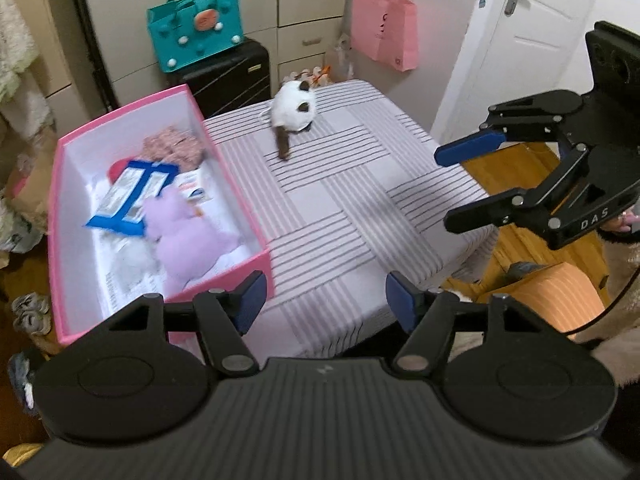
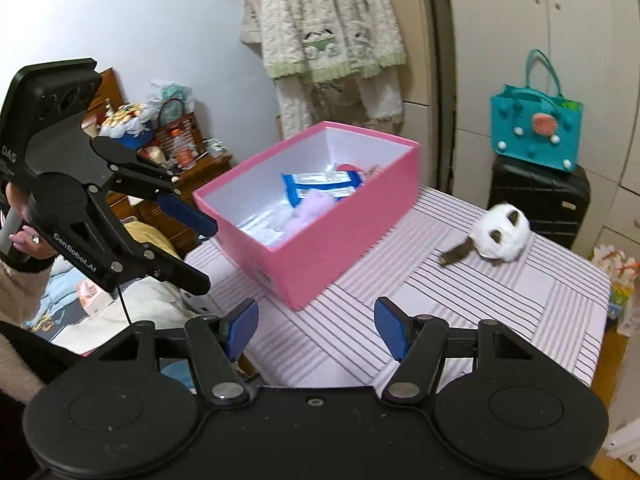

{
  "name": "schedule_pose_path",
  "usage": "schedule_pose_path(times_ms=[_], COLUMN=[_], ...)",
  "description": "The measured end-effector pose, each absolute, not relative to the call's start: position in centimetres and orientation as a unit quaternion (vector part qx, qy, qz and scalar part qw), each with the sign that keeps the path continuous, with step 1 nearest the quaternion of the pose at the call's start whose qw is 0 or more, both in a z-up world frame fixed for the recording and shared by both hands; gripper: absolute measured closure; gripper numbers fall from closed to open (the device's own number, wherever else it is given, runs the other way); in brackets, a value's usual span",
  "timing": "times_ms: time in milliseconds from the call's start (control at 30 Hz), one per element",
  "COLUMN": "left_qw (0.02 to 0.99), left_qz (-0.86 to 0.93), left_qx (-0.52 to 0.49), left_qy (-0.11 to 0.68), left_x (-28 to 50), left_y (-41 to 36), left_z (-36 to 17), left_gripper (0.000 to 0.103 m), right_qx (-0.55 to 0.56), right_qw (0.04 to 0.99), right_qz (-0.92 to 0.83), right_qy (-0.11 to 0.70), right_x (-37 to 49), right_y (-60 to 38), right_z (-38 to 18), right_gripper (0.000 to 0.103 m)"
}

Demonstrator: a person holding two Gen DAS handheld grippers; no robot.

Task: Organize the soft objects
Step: 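Withdraw the left gripper and move toward the white cat plush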

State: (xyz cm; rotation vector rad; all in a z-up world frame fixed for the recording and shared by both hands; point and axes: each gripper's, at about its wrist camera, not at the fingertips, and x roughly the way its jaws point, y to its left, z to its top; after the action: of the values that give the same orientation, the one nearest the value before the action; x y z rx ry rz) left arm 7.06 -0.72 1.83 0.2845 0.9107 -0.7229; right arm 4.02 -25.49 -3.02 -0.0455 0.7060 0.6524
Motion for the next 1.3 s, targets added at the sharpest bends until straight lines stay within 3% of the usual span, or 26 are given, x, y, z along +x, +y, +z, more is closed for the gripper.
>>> schedule_pose_path(times_ms=[533, 767, 1300], left_qw=[0.836, 0.875, 0.884], left_qz=[-0.36, -0.328, -0.31], left_qx=[0.079, 0.057, -0.004], left_qy=[0.407, 0.352, 0.35], left_x=[13.3, 15.3, 20.2], left_y=[-7.8, -9.7, -14.3], left_z=[0.1, -1.3, -4.8], left_gripper=[0.038, 0.038, 0.038], right_qx=[-0.049, -0.054, -0.06], right_qw=[0.923, 0.931, 0.939], right_qz=[0.252, 0.241, 0.234], right_qy=[0.288, 0.267, 0.244], right_x=[7.7, 11.2, 18.2], right_y=[-29.9, -31.2, -31.8], right_z=[-5.9, -7.8, -12.2], right_gripper=[0.032, 0.03, 0.024])
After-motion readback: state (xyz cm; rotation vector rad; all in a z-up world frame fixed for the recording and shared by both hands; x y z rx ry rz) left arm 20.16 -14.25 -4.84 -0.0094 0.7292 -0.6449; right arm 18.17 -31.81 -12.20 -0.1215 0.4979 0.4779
